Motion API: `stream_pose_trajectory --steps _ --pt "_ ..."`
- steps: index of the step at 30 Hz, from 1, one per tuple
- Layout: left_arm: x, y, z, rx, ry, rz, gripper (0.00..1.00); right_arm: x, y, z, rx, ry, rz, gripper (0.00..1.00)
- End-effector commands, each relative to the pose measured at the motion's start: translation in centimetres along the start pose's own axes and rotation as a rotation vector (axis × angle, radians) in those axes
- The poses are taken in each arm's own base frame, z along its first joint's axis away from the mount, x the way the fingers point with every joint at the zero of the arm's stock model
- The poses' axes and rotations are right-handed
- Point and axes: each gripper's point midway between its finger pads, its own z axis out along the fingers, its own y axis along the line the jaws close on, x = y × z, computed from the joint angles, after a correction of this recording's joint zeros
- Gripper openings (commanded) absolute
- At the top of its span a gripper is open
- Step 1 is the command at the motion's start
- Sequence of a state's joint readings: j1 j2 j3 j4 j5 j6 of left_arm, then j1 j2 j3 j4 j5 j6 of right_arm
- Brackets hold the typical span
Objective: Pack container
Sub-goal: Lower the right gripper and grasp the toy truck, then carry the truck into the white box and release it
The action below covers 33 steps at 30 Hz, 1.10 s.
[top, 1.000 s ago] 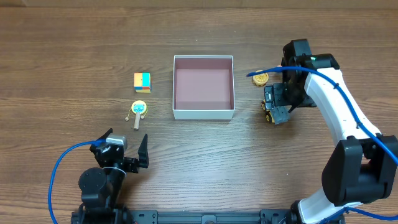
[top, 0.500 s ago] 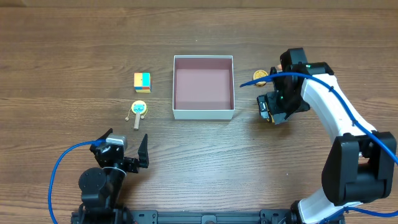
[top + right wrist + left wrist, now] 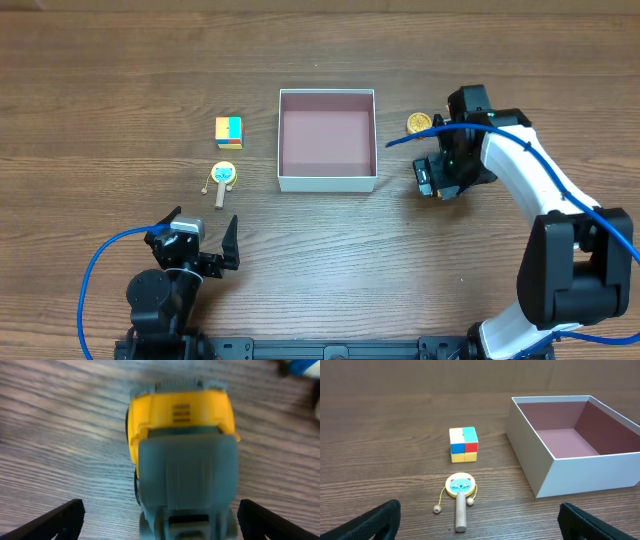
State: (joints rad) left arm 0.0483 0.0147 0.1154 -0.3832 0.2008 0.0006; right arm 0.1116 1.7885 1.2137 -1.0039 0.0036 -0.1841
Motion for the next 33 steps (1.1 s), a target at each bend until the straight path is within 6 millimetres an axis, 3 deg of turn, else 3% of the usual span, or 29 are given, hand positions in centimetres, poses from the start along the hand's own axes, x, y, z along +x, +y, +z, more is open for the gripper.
stream_pose_trajectory --steps 1,9,13,16,22,24,29,33 --pt "0.0 0.2 -0.1 -0.011 -0.001 0.010 1.00 0.1 -0.6 0.4 0.033 0.002 -0.002 1.00" --pt "0.0 0.2 -0.1 -0.011 -0.001 0.010 1.00 -0.3 -0.9 0.3 0.050 -0.014 -0.002 0.82" --pt "0.0 0.2 -0.1 -0.011 -0.001 0.010 1.00 -0.4 -1.0 0.3 0.051 -0.018 -0.002 0.63" --pt "0.0 0.2 -0.1 -0.011 -0.001 0.010 1.00 -0.5 -0.9 0.3 0.050 -0.019 -0.001 0.63" --pt "0.0 0.2 -0.1 -0.011 -0.001 0.010 1.00 -0.5 -0.9 0.2 0.050 -0.022 0.007 0.48" --pt "0.0 0.2 -0.1 -0.011 -0.001 0.010 1.00 -0.7 -0.9 0.0 0.050 -0.025 0.023 0.48" --pt "0.0 0.2 -0.1 -0.011 -0.001 0.010 1.00 -1.4 -0.9 -1.7 0.045 -0.029 0.058 0.38" --pt "0.0 0.2 -0.1 -0.011 -0.001 0.010 1.00 -2.7 -0.4 -5.3 0.015 -0.048 0.057 0.38"
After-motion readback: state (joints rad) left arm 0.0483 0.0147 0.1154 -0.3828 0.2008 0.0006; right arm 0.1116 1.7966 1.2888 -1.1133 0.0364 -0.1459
